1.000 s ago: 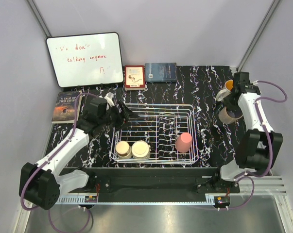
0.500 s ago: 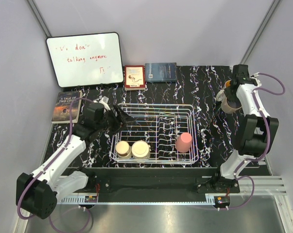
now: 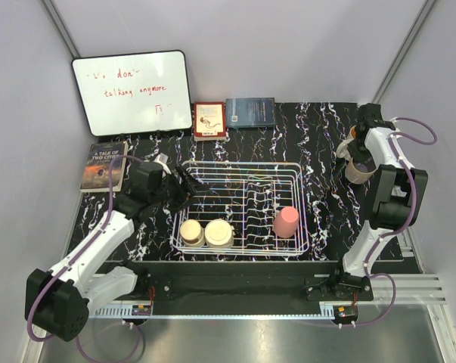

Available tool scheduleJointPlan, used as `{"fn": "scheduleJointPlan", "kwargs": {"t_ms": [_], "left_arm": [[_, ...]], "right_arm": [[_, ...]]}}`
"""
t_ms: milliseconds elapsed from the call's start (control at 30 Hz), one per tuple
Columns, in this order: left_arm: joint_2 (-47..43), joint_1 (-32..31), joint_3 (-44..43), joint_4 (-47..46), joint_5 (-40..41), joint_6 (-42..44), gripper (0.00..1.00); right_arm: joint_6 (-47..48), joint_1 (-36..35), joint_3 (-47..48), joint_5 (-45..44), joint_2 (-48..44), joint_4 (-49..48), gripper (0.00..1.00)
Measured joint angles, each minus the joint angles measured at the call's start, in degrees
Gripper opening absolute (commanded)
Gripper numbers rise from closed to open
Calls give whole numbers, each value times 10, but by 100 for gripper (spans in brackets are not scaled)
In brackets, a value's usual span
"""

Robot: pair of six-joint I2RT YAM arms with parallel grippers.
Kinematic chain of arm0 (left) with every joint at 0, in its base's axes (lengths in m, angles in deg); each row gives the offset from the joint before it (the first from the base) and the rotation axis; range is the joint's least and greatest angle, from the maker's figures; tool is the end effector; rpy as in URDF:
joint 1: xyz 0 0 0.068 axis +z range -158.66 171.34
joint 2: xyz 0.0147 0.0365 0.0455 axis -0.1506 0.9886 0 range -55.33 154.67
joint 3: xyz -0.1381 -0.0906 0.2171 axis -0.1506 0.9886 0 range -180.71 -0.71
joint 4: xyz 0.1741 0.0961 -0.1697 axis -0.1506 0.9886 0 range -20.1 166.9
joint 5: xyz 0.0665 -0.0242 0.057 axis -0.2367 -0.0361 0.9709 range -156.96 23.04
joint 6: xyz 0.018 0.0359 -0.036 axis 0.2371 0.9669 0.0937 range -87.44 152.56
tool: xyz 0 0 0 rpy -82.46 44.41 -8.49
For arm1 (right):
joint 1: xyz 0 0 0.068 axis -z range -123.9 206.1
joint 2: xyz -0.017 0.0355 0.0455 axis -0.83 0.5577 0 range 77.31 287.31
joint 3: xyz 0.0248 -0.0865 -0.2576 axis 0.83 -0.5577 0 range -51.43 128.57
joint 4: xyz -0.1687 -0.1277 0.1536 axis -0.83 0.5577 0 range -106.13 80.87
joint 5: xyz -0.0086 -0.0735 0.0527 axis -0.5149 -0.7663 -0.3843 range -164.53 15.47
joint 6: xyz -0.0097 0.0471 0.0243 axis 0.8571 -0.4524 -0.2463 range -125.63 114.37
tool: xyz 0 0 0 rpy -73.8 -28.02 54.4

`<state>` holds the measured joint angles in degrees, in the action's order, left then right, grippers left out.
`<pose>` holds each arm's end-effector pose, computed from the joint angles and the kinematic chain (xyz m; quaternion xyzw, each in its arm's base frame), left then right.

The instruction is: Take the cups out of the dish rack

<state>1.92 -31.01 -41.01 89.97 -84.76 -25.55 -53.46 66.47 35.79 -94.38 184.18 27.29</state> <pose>0.1948 -0.0919 0.2565 -0.2058 0.8627 -0.3903 0.2469 0.3875 -0.0832 0.2445 0.5009 0.8176 -0.0851 0.2710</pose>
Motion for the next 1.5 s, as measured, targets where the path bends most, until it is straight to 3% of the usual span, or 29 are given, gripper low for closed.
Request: {"fn": "scheduleJointPlan", "kwargs": {"t_ms": [500,900,1367,1500], "left_arm": [[-1,0,7,11,3,-2,74],[10,0,7,11,3,-1,74],[9,-3,7,22,13,29,74],[7,-3,6,36,14,44,76]], "right_arm": [[20,18,28,37,55,-2,0],[43,18,29,43,48,-8,40],[35,18,12,48,-124,-23,54],[38,0,-22,60,-191,-22,64]]}}
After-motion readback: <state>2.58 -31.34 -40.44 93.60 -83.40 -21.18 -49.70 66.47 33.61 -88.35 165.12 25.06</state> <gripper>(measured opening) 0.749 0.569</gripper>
